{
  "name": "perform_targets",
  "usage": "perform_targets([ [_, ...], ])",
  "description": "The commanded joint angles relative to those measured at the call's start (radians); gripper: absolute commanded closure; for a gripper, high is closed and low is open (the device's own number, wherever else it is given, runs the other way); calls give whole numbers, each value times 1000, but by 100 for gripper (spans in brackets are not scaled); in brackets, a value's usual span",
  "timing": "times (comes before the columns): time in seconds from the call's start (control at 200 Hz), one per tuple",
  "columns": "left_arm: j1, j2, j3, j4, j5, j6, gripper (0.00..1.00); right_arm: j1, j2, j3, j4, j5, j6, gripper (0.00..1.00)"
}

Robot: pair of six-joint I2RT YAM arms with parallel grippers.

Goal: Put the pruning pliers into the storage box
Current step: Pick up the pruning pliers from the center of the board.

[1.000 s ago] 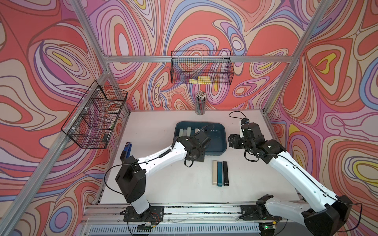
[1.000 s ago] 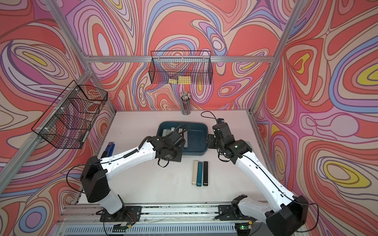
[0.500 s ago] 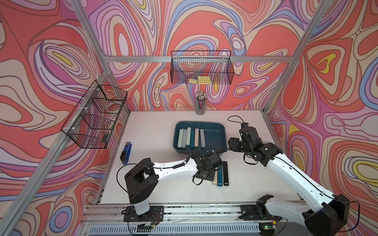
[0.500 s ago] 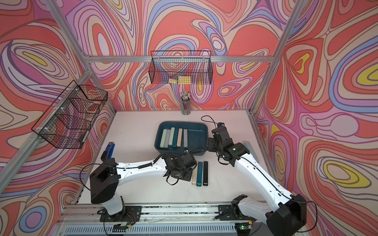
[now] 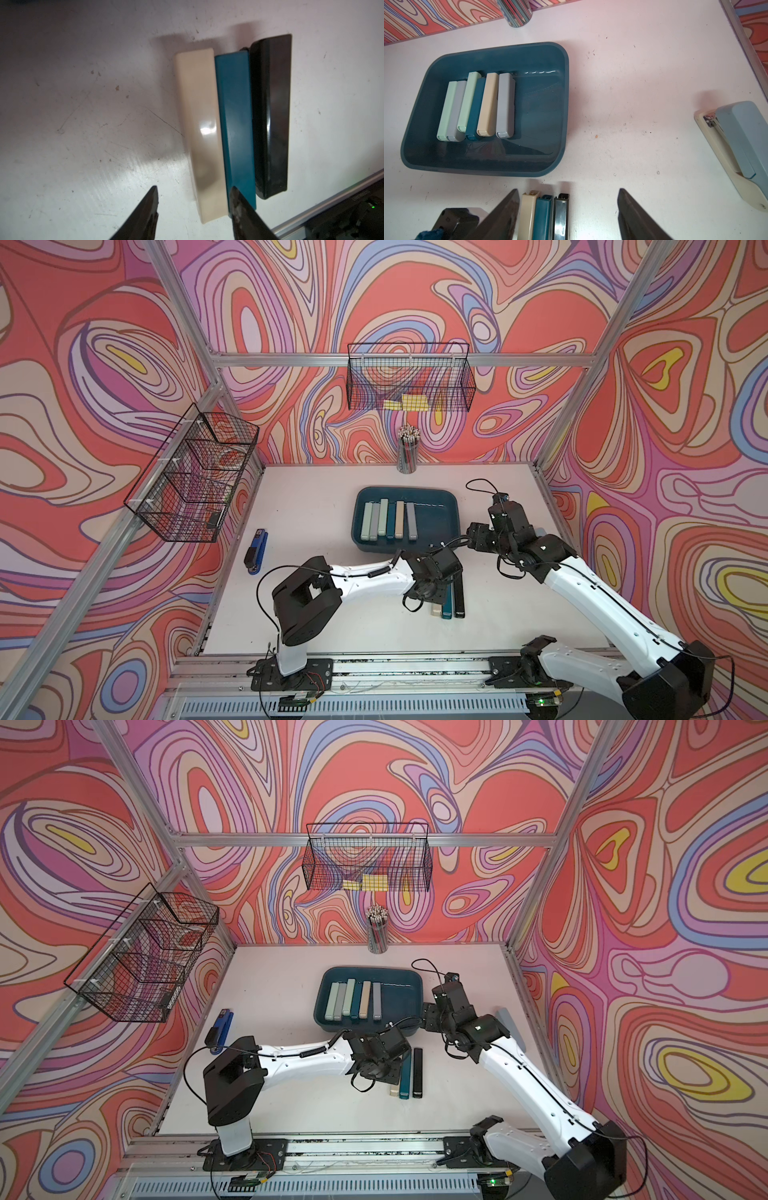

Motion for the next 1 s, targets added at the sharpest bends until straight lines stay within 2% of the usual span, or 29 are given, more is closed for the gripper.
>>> perform_targets([
  [0.0, -4, 39, 32, 1, -4, -20, 44, 4, -20, -9, 1, -14, 8, 24],
  [0.691, -4, 120, 55, -35, -37, -51, 45, 4, -82, -24, -33, -2, -5, 24],
  [0.996, -4, 190, 121, -89, -84, -47, 46, 4, -104, -40, -36, -7, 1, 24],
])
